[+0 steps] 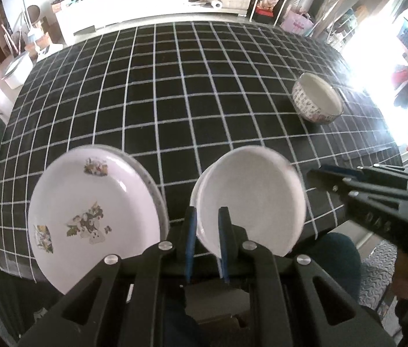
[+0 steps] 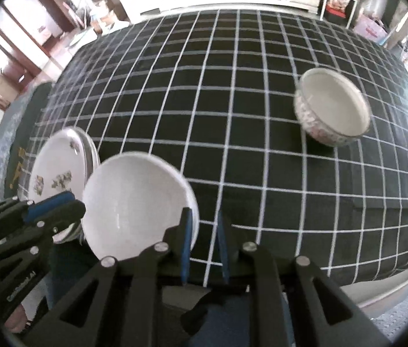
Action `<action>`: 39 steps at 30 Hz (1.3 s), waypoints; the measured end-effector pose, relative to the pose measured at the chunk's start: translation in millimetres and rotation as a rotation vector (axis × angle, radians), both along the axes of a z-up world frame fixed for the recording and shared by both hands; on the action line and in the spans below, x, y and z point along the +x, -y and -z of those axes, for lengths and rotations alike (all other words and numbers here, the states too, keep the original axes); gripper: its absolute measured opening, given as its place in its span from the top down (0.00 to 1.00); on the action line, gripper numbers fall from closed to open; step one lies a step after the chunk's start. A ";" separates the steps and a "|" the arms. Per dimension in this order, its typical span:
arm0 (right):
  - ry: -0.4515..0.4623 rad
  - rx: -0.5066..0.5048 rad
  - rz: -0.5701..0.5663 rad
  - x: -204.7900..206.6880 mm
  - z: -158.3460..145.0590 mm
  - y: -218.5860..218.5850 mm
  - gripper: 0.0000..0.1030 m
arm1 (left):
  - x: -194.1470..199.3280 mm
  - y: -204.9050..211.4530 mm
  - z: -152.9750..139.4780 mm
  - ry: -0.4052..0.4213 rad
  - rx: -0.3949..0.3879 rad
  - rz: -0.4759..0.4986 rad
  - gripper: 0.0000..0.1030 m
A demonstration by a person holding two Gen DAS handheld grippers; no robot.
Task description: Organize plates and bowls
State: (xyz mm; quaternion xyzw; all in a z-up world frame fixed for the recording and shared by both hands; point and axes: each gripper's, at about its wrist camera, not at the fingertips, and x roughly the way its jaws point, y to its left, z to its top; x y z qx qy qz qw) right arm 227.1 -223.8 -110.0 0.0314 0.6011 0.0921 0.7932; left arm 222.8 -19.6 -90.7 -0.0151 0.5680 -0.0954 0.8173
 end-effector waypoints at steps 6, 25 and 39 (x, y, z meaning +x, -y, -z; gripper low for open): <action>0.052 0.038 0.074 2.8 -26.5 43.9 0.79 | 11.0 26.8 -25.5 0.039 -0.004 0.038 0.87; 0.035 0.125 0.310 38.6 -26.5 169.0 0.79 | 93.9 158.4 -44.7 0.089 0.073 0.215 0.87; -0.044 0.136 0.328 94.0 13.5 192.1 0.79 | 172.3 191.0 16.7 -0.027 0.022 0.206 0.87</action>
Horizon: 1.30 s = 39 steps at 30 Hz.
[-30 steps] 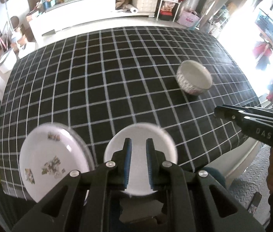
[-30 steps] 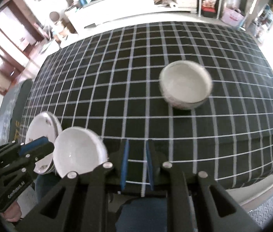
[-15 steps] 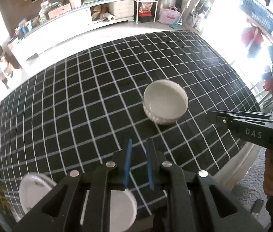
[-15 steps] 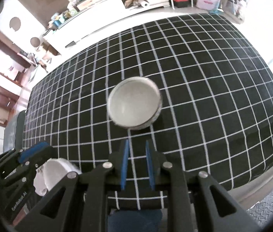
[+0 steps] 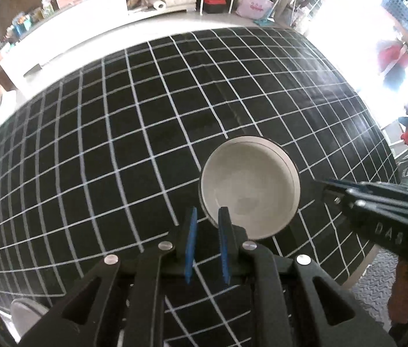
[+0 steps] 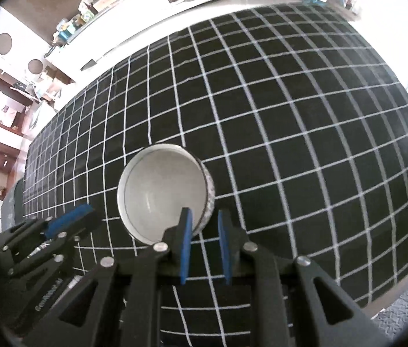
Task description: Organize plates and bowls
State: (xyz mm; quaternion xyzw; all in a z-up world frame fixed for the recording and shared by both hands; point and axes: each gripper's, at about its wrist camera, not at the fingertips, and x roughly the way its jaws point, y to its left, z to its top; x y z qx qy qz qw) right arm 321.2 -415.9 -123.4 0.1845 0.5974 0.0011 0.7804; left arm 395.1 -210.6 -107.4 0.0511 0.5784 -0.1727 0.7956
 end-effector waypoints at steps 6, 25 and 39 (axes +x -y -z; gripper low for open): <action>-0.019 -0.009 0.001 5.7 15.0 -0.8 0.79 | 16.1 4.4 18.6 -0.033 0.009 0.011 0.88; -0.034 -0.096 -0.133 -0.2 26.4 -53.2 0.83 | 10.6 -37.4 31.4 -0.090 0.108 0.021 0.91; -0.040 -0.087 -0.285 -11.1 28.4 -134.9 0.83 | -28.4 -137.9 34.0 -0.125 0.141 -0.128 0.90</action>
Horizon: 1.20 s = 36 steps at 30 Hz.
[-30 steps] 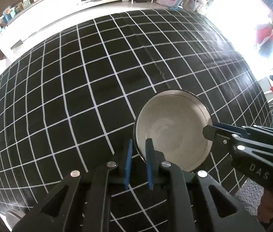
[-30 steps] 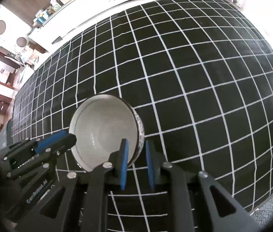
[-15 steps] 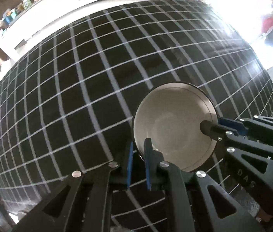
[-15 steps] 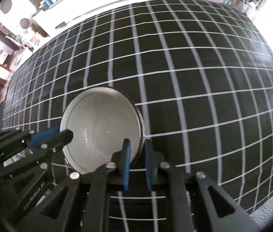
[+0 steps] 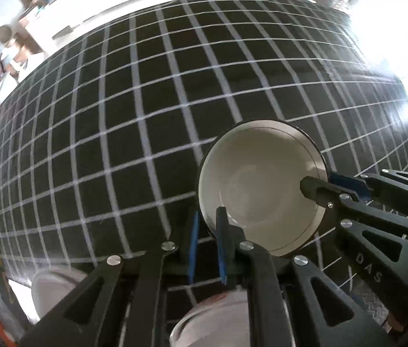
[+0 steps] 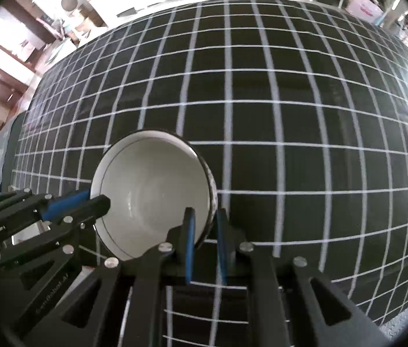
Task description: Organize plates and bowls
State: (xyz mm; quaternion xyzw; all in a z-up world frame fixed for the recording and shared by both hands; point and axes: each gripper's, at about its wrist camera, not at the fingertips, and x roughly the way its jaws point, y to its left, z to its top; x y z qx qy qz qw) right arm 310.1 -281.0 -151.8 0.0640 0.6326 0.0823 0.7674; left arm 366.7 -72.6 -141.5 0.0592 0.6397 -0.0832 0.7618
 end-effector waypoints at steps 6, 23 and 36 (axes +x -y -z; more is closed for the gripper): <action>0.003 -0.030 -0.042 6.1 3.0 -25.5 0.83 | -21.3 -31.2 -0.1 0.016 -0.034 -0.049 0.90; -0.016 -0.074 -0.015 7.2 11.5 -51.3 0.82 | -16.6 -77.4 24.7 0.020 -0.115 -0.074 0.89; 0.045 -0.043 0.029 8.1 -30.1 -68.4 0.82 | -15.5 -86.1 -26.7 0.110 -0.123 -0.102 0.89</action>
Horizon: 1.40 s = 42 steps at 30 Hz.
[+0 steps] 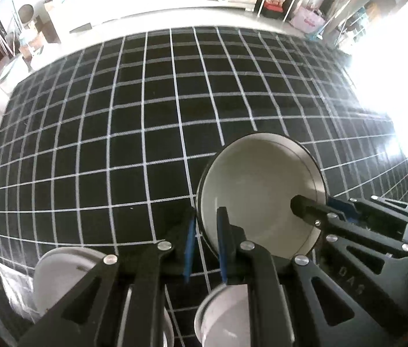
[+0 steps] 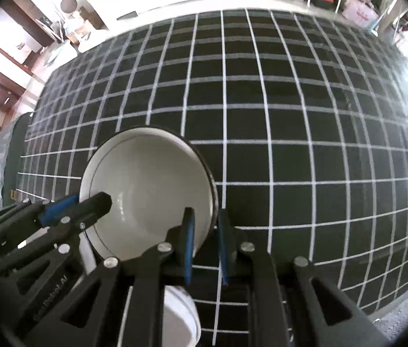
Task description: Organize plates and bowls
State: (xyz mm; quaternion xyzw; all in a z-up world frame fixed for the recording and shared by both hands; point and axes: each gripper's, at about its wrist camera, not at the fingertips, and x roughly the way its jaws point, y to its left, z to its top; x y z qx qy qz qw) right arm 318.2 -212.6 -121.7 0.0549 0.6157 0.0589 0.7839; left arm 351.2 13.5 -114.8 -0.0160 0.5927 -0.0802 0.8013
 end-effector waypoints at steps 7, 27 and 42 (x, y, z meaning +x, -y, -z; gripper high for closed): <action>0.096 -0.029 -0.018 -20.5 -51.5 -3.4 0.82 | -28.0 -2.9 -42.4 0.068 -0.009 -0.018 0.89; 0.049 -0.022 -0.040 -94.9 -31.2 -10.0 0.82 | -138.8 3.7 -27.1 0.035 -0.015 -0.055 0.89; -0.002 -0.046 -0.069 -102.3 3.4 -23.8 0.82 | -154.8 -7.1 8.9 0.005 0.011 -0.059 0.89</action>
